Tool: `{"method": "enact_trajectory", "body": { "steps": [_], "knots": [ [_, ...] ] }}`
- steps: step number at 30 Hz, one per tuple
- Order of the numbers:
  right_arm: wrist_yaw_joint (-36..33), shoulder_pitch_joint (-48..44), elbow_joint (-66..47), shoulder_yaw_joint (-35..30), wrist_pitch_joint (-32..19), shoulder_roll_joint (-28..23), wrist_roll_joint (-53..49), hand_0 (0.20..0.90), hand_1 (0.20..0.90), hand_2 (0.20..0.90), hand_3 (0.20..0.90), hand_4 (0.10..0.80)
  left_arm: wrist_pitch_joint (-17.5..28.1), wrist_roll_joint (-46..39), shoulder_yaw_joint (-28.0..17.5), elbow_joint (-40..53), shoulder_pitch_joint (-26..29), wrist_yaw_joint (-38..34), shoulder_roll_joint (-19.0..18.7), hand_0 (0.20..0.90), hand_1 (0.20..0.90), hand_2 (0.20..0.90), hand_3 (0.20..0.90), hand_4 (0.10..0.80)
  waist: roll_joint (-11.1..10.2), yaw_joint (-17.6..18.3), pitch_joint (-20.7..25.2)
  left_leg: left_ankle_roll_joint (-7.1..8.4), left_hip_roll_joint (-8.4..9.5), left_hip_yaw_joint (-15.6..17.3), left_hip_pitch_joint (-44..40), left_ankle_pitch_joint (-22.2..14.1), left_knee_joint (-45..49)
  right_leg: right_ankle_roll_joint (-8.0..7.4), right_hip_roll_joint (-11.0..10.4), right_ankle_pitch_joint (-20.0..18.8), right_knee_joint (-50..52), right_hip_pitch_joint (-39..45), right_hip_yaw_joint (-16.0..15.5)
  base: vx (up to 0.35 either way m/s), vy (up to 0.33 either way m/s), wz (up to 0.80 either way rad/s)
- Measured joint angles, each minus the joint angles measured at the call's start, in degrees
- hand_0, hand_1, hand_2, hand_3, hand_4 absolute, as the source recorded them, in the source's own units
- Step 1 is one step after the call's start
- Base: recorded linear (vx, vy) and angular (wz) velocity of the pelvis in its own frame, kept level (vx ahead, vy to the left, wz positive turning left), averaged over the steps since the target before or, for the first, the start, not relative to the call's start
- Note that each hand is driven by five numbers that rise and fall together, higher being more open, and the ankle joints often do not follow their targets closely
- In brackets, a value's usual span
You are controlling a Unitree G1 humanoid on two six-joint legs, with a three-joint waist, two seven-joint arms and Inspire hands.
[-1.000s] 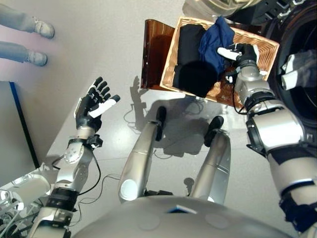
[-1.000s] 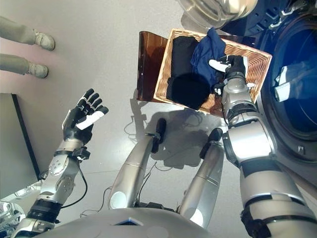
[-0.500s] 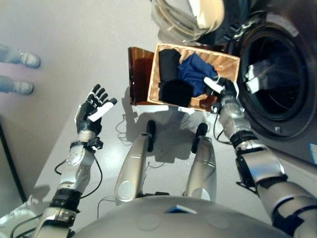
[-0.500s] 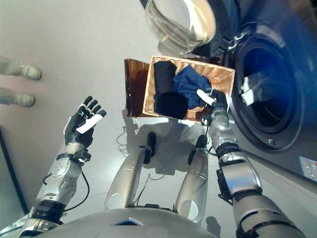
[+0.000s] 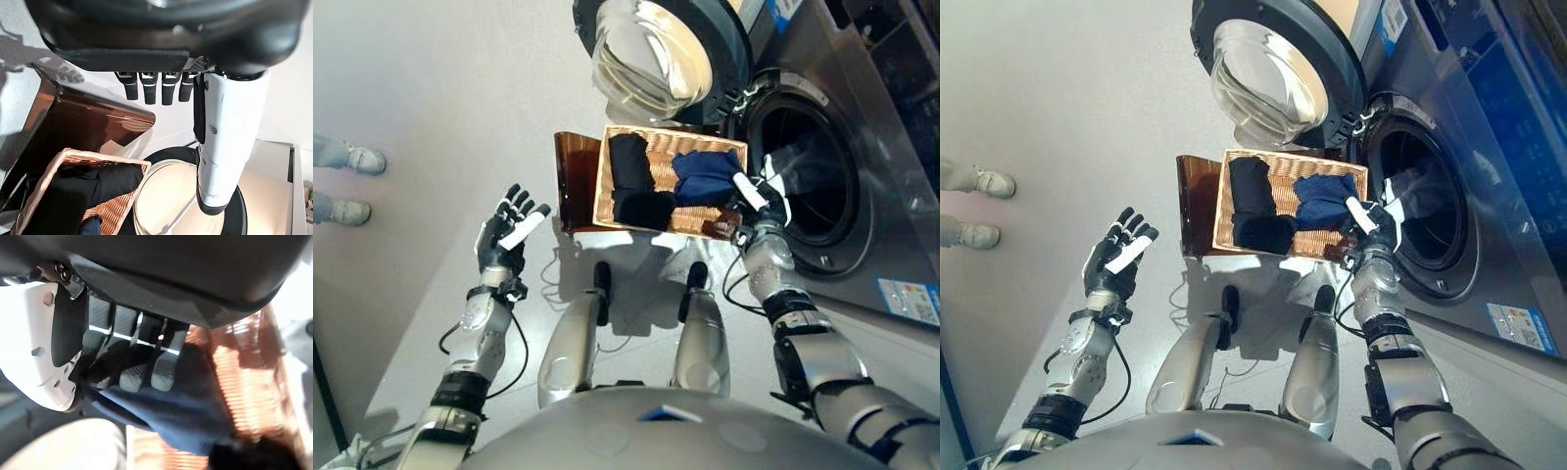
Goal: Pick up the clothes and place them into the washing machine
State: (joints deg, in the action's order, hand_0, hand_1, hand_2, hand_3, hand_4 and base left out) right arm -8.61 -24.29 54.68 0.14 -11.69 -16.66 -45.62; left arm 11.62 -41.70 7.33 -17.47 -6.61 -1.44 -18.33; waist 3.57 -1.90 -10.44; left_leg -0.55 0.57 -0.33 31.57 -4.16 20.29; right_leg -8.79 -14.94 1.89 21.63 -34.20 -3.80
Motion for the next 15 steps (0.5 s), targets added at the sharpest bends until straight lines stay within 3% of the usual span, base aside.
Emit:
{"method": "enact_trajectory", "body": {
  "steps": [7, 9, 15],
  "knots": [
    [-0.1, 2.8, -5.8, 0.0, -0.9, 0.0, -2.0, 0.200, 0.200, 0.200, 0.200, 0.300, 0.0, 0.1, -0.3, -0.2, -0.5, 0.0, 0.9, 0.900, 0.900, 0.900, 0.900, 0.800, -0.3, 1.1, -0.1, 0.34, -0.89, -0.6, -5.3, 2.1, -6.2, -0.57, 1.1, -2.9, -6.9, 6.3, -1.9, 0.068, -0.051, 0.01],
    [-0.2, 8.5, -16.3, 0.3, -0.7, -0.8, -0.4, 0.200, 0.200, 0.200, 0.200, 0.300, 0.0, 1.0, -0.9, -0.9, -0.6, -0.2, 2.1, 0.900, 0.900, 0.900, 0.900, 0.800, -0.5, 1.3, -0.2, 0.43, -1.16, -0.6, -8.4, 2.8, -9.0, -0.65, 1.5, -3.9, -10.2, 9.8, -2.5, 0.103, -0.048, -0.02],
    [0.0, 12.0, -24.4, 1.8, -0.7, -2.3, 6.0, 0.200, 0.200, 0.200, 0.200, 0.300, -0.1, 6.1, -2.8, -3.7, 0.1, -0.4, 2.3, 0.900, 0.900, 0.900, 0.900, 0.800, -3.1, 2.7, 0.5, 1.03, -2.05, -0.6, -12.8, 3.4, -12.5, -0.29, 2.7, -4.8, -14.0, 14.3, -3.3, 0.081, -0.022, -0.05]
  ]
}}
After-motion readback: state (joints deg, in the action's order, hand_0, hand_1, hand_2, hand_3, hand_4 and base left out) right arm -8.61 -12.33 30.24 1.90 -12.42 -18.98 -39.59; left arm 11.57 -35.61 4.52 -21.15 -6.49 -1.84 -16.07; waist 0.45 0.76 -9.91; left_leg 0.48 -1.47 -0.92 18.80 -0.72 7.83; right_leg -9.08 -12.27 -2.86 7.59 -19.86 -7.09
